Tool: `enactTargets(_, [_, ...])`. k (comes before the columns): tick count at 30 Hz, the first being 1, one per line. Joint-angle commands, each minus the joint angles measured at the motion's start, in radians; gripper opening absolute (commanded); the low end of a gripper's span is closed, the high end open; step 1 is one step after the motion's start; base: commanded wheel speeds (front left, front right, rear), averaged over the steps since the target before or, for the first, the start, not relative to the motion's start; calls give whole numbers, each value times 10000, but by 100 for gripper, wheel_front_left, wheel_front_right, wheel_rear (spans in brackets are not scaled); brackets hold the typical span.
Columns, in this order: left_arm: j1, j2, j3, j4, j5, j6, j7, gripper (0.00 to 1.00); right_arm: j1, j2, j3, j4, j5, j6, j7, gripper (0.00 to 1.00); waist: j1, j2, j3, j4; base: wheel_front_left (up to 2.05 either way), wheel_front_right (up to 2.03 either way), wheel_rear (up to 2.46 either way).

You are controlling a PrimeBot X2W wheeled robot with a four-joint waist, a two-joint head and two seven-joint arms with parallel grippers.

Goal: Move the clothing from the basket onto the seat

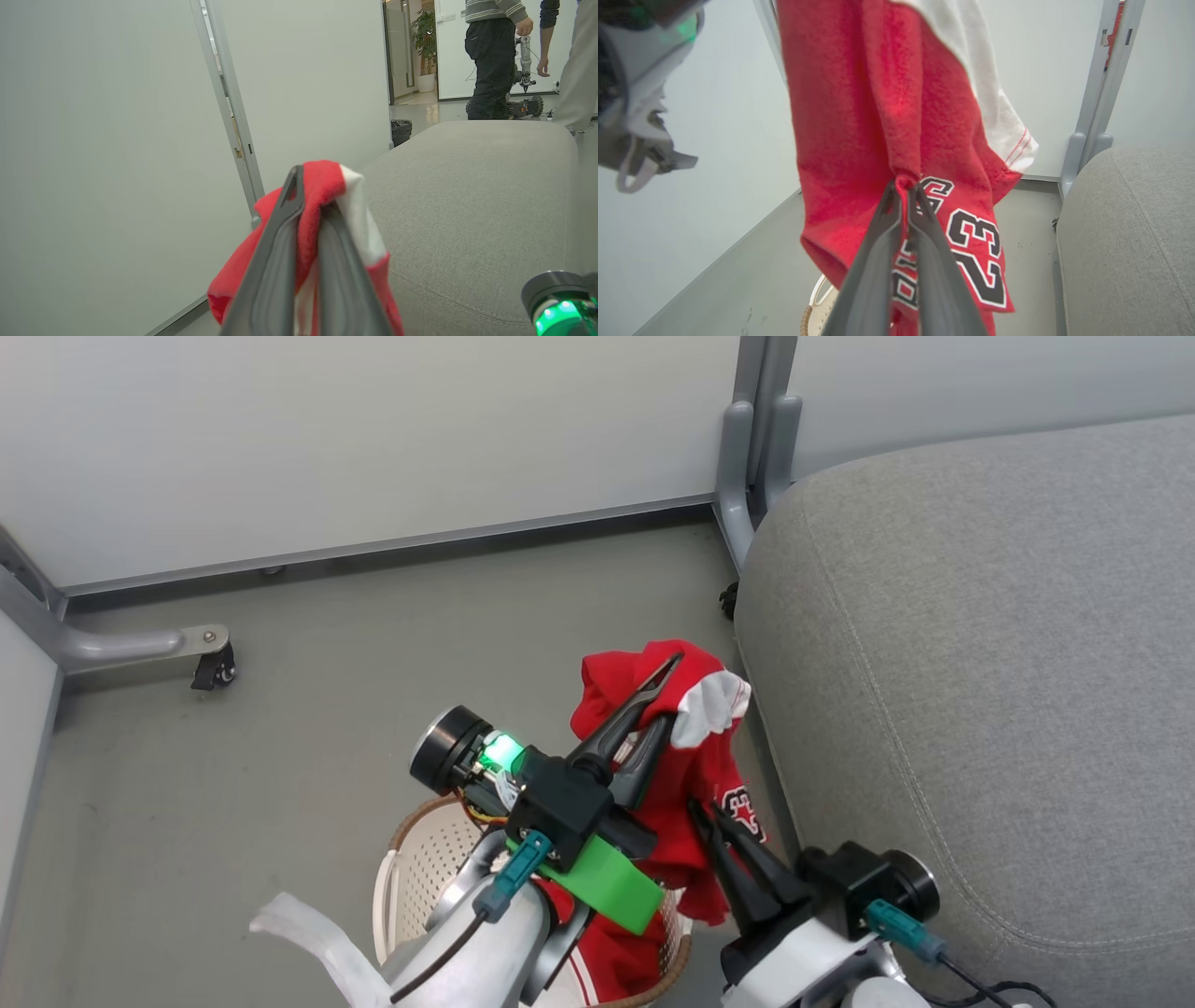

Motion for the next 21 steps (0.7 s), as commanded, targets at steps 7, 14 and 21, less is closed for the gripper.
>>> enactTargets(7, [-155,54,56,355,121,99,5,0,-231,-34,212,172,-44,-4,-7,0,1,0,58,-25,0,0,0])
enactTargets(14, [49,196,243,810,120,143,6,0,-18,-19,-325,-349,79,-1,-7,0,1,0,101,-25,0,0,0])
enactTargets(21, [269,212,518,1070,-16,104,6,62,-28,-25,-361,-480,11,-3,-7,0,1,0,151,-36,0,0,0])
